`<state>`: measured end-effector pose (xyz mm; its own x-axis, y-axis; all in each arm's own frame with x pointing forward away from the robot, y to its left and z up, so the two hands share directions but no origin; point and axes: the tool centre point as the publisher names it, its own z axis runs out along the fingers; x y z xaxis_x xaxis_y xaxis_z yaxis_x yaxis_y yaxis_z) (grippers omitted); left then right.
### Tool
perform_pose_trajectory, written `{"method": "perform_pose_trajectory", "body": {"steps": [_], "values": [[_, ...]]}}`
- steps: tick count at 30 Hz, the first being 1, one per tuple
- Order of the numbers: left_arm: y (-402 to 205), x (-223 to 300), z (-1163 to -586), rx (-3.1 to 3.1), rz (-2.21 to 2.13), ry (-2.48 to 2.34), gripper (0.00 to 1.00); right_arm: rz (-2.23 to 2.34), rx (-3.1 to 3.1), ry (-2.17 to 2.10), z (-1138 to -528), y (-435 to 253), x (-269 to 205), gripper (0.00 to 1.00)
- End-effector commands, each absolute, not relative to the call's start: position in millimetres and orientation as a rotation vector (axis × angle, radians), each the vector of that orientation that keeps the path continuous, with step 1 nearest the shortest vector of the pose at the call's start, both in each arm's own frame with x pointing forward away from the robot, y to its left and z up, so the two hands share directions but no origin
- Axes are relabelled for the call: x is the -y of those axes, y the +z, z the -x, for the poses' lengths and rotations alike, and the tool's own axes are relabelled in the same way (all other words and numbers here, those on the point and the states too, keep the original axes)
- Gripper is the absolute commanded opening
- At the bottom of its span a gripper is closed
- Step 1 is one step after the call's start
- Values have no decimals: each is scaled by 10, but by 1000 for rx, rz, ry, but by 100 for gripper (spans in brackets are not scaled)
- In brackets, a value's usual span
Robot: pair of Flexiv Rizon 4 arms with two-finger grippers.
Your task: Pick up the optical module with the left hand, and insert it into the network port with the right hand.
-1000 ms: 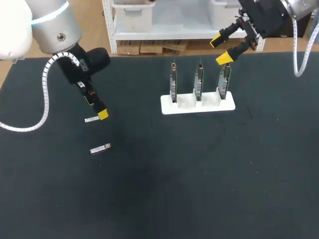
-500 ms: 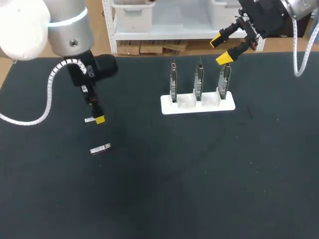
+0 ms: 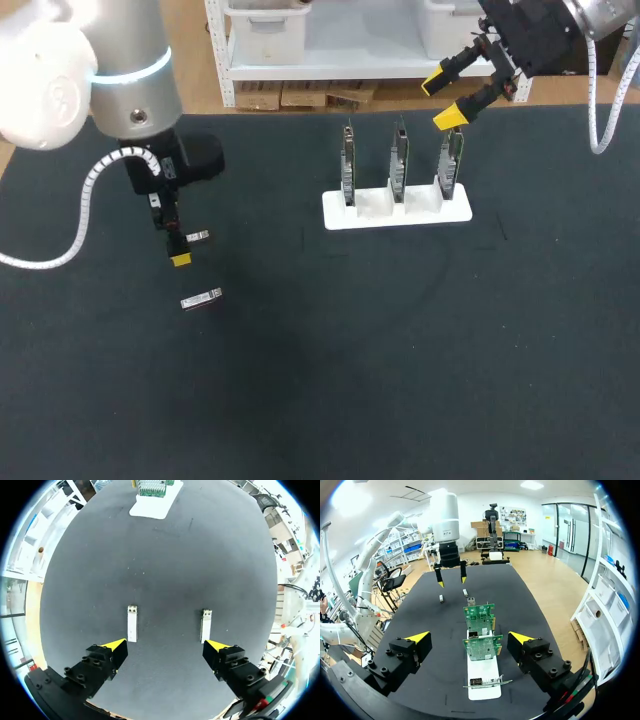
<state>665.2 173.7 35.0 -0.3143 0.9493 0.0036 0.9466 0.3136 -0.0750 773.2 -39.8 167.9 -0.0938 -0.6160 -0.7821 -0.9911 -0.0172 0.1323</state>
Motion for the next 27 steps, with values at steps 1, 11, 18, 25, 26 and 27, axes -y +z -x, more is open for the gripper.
{"method": "perform_pose_trajectory", "body": {"steps": [1,11,18,25,26,27], "values": [[283,-1848,-6656,2526,1822,85,100,1670,-1754,953,-7716,1678,399,100],[261,-2018,-6876,2552,1817,84,100,1670,-1754,953,-7716,1678,399,100],[142,-1993,-6997,2536,1823,126,100,1670,-1754,953,-7716,1678,399,100],[40,-1941,-7085,2526,1829,169,100,1670,-1754,953,-7716,1678,399,100],[31,-1938,-7101,2530,1825,179,100,1670,-1754,953,-7716,1678,399,100],[26,-1932,-7114,2531,1827,184,100,1670,-1754,953,-7716,1678,399,100]]}}
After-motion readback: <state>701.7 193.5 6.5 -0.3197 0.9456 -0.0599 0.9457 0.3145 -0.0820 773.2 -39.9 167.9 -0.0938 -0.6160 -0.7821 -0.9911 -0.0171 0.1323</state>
